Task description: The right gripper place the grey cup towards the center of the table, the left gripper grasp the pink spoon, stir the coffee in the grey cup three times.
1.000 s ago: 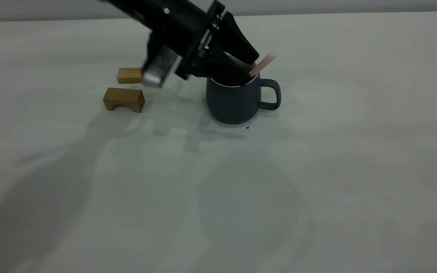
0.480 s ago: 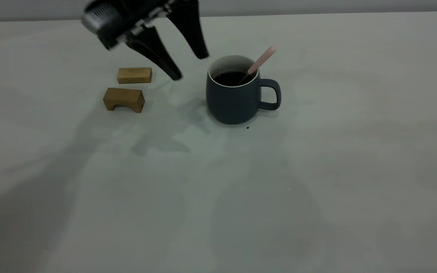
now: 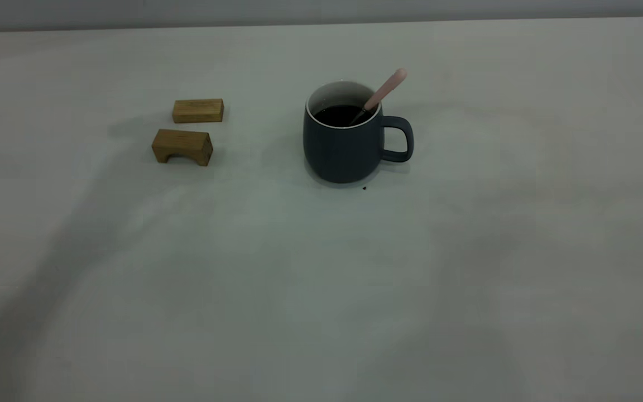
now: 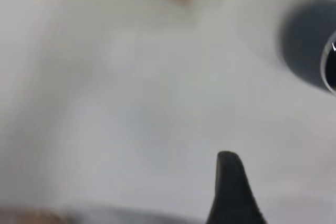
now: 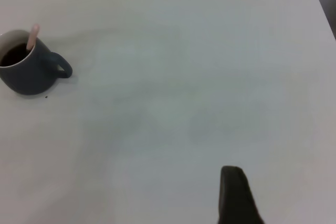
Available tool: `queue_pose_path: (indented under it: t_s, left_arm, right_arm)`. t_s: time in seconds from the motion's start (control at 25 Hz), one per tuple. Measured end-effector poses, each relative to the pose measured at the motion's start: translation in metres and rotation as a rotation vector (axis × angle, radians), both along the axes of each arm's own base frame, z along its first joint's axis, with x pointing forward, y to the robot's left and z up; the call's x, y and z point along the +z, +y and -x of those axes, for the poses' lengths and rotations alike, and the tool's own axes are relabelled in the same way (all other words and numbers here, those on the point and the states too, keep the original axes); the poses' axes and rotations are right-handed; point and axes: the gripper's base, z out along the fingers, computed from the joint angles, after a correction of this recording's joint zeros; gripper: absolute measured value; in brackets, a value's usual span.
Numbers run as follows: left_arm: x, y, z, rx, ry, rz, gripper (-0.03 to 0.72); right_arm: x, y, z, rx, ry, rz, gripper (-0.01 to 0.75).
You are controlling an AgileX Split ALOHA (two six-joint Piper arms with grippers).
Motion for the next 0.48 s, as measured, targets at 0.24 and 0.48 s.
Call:
queue_pose_path:
  t_s: [0.24,0.48]
  left_arm:
    - [0.096,0.033,0.071,-0.341,-0.273,-0.132,0.544]
    - [0.111,0.068,0.173,-0.425,-0.354,-0.176,0.544]
  right_arm:
    - [0.0,0.0,0.0,0.0,0.0,0.0,0.491]
    - [0.0,0.0,0.0,0.0,0.0,0.0,0.491]
